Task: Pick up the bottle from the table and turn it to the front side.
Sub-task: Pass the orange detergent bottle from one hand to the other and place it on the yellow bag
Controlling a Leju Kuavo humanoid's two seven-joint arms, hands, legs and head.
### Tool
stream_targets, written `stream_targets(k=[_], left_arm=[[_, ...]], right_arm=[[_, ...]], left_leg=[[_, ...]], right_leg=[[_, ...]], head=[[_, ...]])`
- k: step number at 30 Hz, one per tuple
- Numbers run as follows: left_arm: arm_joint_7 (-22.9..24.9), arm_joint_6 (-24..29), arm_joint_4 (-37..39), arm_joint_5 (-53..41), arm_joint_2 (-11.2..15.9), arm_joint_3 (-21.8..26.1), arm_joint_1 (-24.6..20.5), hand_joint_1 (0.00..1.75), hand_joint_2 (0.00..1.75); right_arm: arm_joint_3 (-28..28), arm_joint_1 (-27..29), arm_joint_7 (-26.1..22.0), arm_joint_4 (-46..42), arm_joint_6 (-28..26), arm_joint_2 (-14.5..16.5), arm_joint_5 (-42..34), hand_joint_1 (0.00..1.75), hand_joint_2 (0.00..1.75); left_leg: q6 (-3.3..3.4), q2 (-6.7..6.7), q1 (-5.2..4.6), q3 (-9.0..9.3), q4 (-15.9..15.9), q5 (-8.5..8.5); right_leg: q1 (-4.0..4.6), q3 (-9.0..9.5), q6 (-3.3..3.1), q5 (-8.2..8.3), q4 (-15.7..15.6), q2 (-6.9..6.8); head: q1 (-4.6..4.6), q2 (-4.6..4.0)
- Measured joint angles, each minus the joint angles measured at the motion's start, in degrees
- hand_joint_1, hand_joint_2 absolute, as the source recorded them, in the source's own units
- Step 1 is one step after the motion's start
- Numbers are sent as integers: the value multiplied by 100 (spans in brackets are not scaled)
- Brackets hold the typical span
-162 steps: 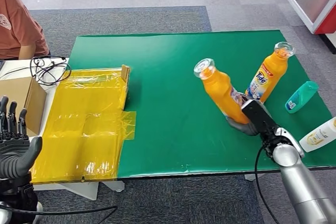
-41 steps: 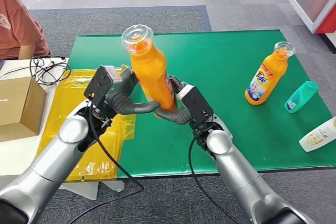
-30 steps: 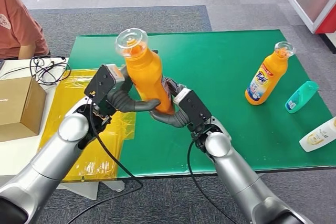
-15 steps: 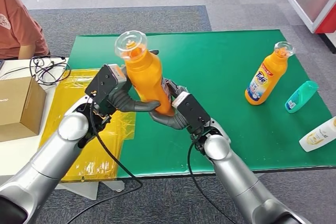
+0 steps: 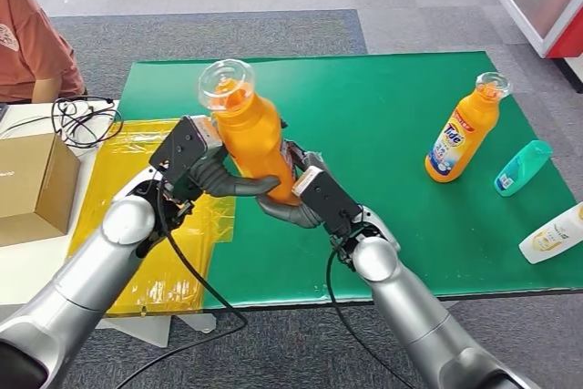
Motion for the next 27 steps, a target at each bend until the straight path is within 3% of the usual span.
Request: stream_targets(k=[10, 11, 14, 15, 27], left_arm=[[5, 0, 0, 13, 0, 20, 0, 175, 175], [5, 0, 0, 16, 0, 21, 0, 175, 175], [5, 1, 0, 52, 0, 27, 0, 175, 175], [5, 2, 0, 77, 0, 32, 0, 175, 175], [-29, 14, -55, 353, 0, 101, 56, 175, 175]], right_arm=[[49, 38, -3, -15, 6, 0, 21, 175, 175], [51, 39, -3, -16, 6, 0, 21, 146, 175], [60, 44, -3, -17, 7, 0, 26, 15, 175], [65, 49, -3, -19, 8, 0, 29, 0, 175], [76, 85, 4, -47, 4, 0, -69, 0, 175]], left_leg=[[0, 0, 0, 0, 0, 0], [0, 0, 0, 0, 0, 0], [0, 0, 0, 0, 0, 0], [0, 0, 0, 0, 0, 0], [0, 0, 0, -1, 0, 0]], right_leg=[[0, 0, 0, 0, 0, 0], [0, 0, 0, 0, 0, 0], [0, 0, 0, 0, 0, 0], [0, 0, 0, 0, 0, 0], [0, 0, 0, 0, 0, 0]], head=[[0, 0], [0, 0], [0, 0], [0, 0], [0, 0]])
